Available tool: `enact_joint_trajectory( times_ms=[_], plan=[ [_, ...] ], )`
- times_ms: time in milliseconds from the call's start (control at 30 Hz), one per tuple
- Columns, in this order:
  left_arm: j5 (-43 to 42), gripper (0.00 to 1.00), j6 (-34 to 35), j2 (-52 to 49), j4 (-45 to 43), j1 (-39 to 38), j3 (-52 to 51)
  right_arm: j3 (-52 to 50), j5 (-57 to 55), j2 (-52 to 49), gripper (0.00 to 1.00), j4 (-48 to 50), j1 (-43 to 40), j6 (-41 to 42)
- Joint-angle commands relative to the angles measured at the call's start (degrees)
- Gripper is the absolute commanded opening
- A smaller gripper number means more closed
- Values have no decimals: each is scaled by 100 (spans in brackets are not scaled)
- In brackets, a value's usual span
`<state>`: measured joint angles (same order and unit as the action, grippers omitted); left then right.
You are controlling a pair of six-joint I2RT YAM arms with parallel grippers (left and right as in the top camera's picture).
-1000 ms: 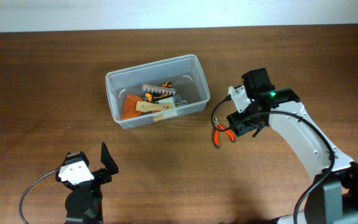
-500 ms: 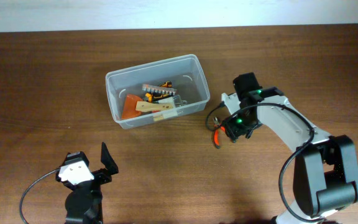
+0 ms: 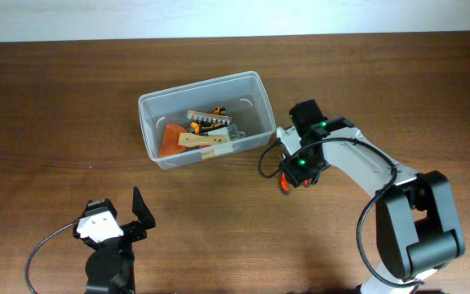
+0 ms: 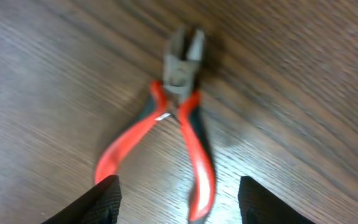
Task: Pack container
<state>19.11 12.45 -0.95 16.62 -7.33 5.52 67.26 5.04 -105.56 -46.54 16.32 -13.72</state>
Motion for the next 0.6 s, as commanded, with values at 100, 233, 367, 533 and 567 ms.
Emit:
enact_joint_trajectory(
  times_ms=[100, 233, 367, 533, 567],
  plan=[
    [20, 99, -50, 26, 9, -17, -20, -42, 33, -63, 57, 81, -144, 0],
    [22, 99, -50, 26, 9, -17, -20, -42, 31, -74, 56, 131, -136, 2],
    [22, 99, -50, 26, 9, -17, -20, -42, 28, -74, 56, 201, -142, 2],
    [22, 99, -50, 26, 9, -17, -20, -42, 31, -90, 56, 216, -146, -33],
    [20, 99, -50, 26, 9, -17, -20, -42, 31, -94, 56, 203, -144, -68]
  ],
)
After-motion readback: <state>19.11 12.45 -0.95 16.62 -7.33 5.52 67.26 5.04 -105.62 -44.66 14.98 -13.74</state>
